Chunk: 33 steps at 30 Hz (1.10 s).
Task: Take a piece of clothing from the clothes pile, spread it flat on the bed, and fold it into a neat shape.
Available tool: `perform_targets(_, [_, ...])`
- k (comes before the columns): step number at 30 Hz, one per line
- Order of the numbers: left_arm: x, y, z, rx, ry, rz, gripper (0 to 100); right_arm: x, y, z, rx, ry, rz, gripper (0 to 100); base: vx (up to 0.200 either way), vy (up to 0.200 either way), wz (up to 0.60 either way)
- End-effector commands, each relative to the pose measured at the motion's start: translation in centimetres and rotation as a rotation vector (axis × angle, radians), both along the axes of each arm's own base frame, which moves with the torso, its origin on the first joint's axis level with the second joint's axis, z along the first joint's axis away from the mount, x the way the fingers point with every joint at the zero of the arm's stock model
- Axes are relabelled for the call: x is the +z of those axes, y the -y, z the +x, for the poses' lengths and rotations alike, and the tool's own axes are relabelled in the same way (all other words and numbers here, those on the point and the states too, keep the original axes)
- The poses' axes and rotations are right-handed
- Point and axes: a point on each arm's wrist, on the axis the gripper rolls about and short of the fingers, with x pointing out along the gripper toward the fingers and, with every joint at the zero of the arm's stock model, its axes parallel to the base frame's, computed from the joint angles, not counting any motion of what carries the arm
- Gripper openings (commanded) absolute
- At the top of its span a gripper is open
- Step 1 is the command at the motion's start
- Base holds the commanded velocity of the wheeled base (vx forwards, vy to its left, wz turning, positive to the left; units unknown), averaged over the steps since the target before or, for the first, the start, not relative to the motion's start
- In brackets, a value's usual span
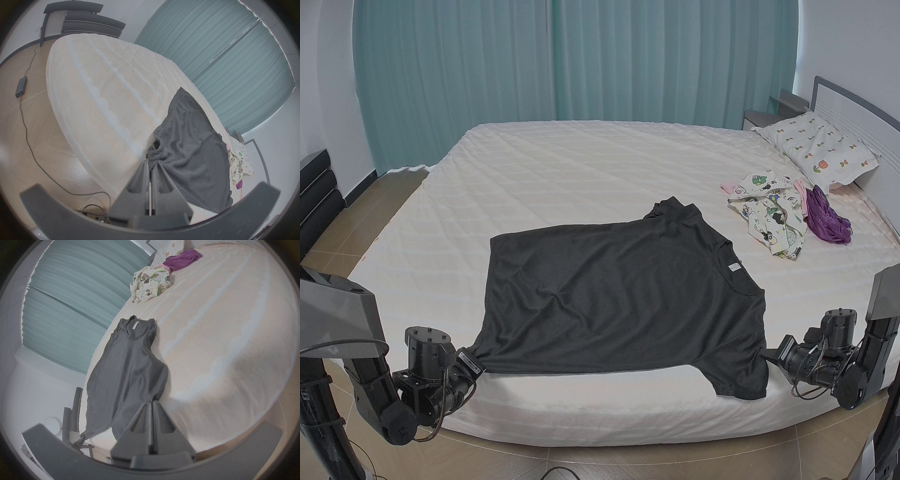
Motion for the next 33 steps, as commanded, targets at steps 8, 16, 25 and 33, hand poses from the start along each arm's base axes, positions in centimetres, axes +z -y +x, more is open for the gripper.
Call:
perform_targets(8, [-0.3, 0.0, 0.2, 0.006, -0.009, -0.007, 0, 1.5, 0.9, 2.4, -0.034, 0.115, -0.001, 0, 0.000, 0.000, 0.00])
perform_targets(16, [-0.3, 0.0, 0.4, 0.006, -0.007, -0.048, 0, 1.7, 0.7, 4.9, -0.015, 0.171, -0.013, 0, 0.000, 0.000, 0.00])
perform_targets(25, [-0.3, -0.1, 0.4, 0.008, -0.007, -0.048, 0, 0.8, 0.8, 6.0, -0.019, 0.175, -0.019, 100, 0.000, 0.000, 0.00])
perform_targets(33, [-0.3, -0.1, 0.5, 0.008, -0.008, -0.049, 0, 0.7, 2.3, 4.5, -0.024, 0.150, -0.067, 100, 0.000, 0.000, 0.00])
